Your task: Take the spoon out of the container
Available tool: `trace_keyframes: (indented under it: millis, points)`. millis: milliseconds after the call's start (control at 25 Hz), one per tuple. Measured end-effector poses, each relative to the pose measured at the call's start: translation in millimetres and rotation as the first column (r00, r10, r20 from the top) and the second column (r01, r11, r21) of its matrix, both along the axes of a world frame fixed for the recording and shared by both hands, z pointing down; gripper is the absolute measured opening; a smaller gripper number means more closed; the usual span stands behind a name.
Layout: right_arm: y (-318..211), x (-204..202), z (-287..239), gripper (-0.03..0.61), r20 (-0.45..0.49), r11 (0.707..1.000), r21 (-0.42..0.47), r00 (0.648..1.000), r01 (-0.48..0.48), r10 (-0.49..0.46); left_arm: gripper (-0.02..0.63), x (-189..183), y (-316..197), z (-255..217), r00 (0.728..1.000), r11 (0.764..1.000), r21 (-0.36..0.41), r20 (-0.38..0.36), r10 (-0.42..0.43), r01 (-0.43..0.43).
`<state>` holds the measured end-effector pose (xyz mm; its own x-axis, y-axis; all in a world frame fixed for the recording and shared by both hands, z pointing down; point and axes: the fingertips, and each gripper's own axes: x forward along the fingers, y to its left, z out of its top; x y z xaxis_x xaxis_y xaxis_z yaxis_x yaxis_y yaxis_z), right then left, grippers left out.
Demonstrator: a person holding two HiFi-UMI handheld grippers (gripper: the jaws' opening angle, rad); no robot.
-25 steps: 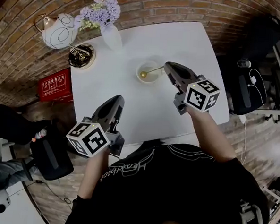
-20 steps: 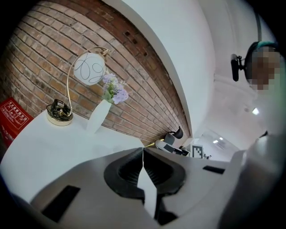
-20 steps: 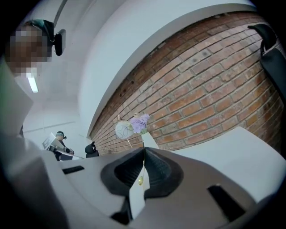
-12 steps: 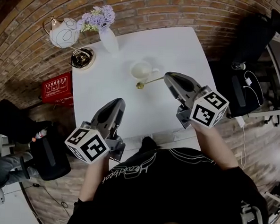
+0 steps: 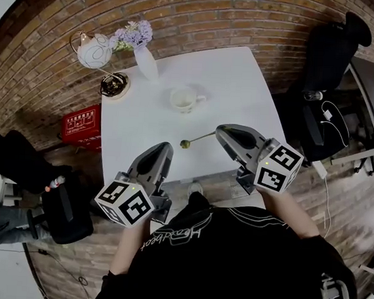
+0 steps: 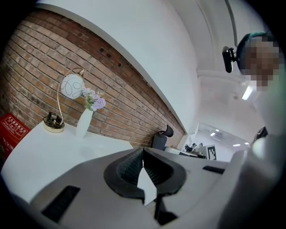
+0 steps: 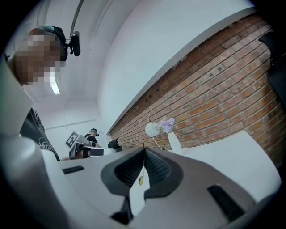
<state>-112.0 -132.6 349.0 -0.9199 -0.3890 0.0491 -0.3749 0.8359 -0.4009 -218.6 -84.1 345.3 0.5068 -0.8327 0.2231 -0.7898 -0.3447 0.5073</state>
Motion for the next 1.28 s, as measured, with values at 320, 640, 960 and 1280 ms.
trace_keyframes:
  millis: [320,640,960,1280]
  points:
    - [25.4,22.8,-10.2,0.0,0.007,0.999,0.031,1.0,-0.006,0.005,0.006,19.2,24.5,-6.6,1.0,1.0,0.021,0.014,-0.001,0.001]
    - [34.3,29.8,-15.2,0.0,0.013,0.999,0.038,1.0,-0.013,0.012,0.006,27.8,34.4,-11.9,1.0,0.999,0.036,0.011,0.006,-0.006]
    - [35.3,31.3,-12.4,0.0,0.014,1.0,0.025,1.0,-0.011,0.011,0.006,31.9,35.1,-10.5,1.0,0.999,0.03,0.013,0.011,-0.012]
    - [35.1,35.4,-7.9,0.0,0.008,1.0,0.023,1.0,-0.015,0.014,0.006,37.4,35.5,-4.1,1.0,1.0,0.019,0.013,0.018,-0.019]
